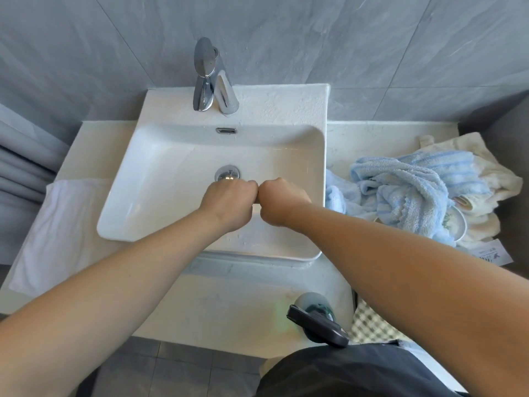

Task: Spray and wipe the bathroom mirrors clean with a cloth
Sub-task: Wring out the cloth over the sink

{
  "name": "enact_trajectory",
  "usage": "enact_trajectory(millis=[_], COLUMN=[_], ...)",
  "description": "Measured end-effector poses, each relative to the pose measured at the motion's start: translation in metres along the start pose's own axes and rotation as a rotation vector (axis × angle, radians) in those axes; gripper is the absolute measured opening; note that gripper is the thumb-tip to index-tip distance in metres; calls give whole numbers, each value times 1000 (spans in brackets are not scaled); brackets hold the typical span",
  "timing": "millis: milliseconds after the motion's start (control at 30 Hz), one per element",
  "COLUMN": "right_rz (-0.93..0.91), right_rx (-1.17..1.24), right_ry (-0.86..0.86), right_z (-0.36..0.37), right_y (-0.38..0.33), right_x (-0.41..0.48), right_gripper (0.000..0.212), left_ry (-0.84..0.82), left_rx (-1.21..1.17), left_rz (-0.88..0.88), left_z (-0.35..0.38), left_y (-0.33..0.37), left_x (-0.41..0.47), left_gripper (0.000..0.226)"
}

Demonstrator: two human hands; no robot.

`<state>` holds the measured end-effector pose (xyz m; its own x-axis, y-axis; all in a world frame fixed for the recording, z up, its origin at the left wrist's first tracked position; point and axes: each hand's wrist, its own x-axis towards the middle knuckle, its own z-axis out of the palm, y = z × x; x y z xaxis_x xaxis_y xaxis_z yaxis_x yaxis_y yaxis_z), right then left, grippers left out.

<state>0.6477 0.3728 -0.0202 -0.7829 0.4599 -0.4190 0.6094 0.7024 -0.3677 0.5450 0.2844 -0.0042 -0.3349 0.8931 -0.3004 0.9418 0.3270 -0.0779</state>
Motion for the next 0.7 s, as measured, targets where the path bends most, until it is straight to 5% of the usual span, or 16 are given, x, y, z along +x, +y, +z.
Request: enact_trajectory(millis=[200, 367, 500, 700], right_rz=[-9, -13, -30, -90], right_rx=[484, 863, 1167, 1490], right_ry=[-186, -203, -169, -36], right_z=[-18, -42, -65, -101], right_y=[24, 62, 102, 174], right_x=[-16, -52, -82, -132], right_gripper=[18, 34, 55, 28], left_ry=[311, 228, 228, 263], left_rx=[115, 29, -32, -225], left_rz=[196, 148, 59, 5], left_z=[-6, -42, -72, -122], left_y=[6, 43, 73, 141], left_x=[-8, -19, -21, -26], left_gripper=[19, 56, 33, 24])
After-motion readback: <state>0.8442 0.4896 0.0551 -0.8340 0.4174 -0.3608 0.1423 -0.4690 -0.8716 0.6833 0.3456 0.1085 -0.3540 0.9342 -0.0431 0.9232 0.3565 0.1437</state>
